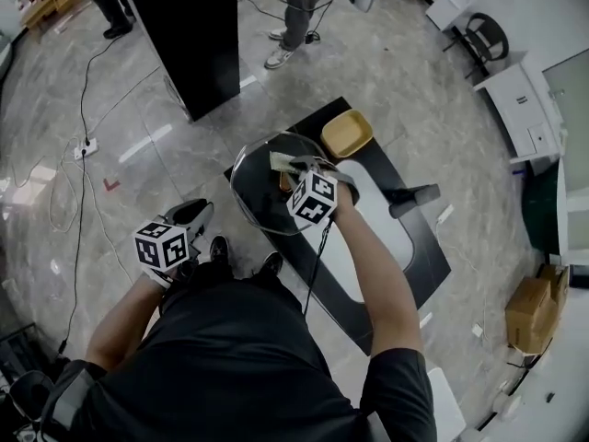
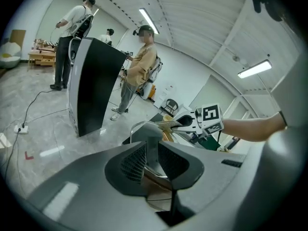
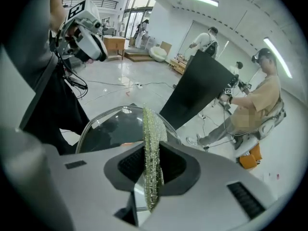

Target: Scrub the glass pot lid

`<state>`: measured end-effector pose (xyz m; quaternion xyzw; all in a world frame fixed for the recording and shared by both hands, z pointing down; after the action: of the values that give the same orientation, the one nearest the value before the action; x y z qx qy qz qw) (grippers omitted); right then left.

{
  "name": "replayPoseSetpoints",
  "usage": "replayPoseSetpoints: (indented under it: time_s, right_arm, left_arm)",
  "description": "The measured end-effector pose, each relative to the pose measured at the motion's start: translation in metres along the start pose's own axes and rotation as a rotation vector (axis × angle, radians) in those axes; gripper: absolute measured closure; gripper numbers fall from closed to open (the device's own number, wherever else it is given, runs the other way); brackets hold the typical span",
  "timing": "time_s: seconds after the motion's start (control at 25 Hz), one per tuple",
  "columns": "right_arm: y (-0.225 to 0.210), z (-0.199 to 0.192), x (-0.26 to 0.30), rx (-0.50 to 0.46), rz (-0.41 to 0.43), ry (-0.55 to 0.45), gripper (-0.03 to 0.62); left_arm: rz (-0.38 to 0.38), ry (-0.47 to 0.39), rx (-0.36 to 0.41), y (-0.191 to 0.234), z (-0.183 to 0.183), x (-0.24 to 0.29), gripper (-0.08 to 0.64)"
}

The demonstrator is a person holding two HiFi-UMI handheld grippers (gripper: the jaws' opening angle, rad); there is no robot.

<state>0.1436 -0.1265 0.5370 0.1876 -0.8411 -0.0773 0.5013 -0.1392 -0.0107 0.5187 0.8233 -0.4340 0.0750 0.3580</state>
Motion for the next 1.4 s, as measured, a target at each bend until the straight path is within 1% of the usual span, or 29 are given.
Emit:
replayPoseSetpoints:
  time_s: [0.12,0.2,0.28,0.48,0.68,0.92,1.16,1.4]
  right_arm:
    - [0.015,0.006,0.013,-0.065,0.047,0.036,0.528]
    - [0.022,0.006,0.016,-0.092,0.046,0.052,0.528]
    - [0.027,0.005,0.015,-0.097,0.045,0.057,0.527]
    - [0.045,0.007,0.010,-0.090,0.063,0.049,0.526]
    - [0.060,0.003,0.005,-0.064,0.048,0.038,0.526]
    - [0.073,0.001,-0.001,-0.051,0.043,0.032,0.526]
    - [0.079,-0.001,-0.004,-0.038,0.039,0.031,0.527]
    - [0.084,-0.001,-0.006,-0.030,0.042,0.026,0.528]
  left_arm:
    - [0.028,-0.005,-0.027,0.007,-0.005,-0.011,0.486]
    - [0.038,0.001,-0.037,0.011,-0.008,-0.014,0.486]
    - [0.040,0.012,-0.042,0.011,-0.012,-0.015,0.486]
    - [0.008,0.028,-0.024,0.004,-0.011,-0.005,0.486]
    - [-0.033,0.049,0.006,-0.007,-0.009,0.009,0.486]
    - [-0.068,0.076,0.025,-0.016,-0.012,0.020,0.486]
    - [-0.084,0.089,0.029,-0.020,-0.014,0.025,0.486]
    - [-0.081,0.091,0.015,-0.017,-0.016,0.023,0.486]
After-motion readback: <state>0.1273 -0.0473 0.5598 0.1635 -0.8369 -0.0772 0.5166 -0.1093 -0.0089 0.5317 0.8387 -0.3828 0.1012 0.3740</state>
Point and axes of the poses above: the fingertips, and each gripper's own axes: x forward along the fingers, y to its left, z out of its top, the point moved 10 cm from there along -x, backward along the fingers, and after that the axes turned 7 degrees about -y, right-handed, at the moved point
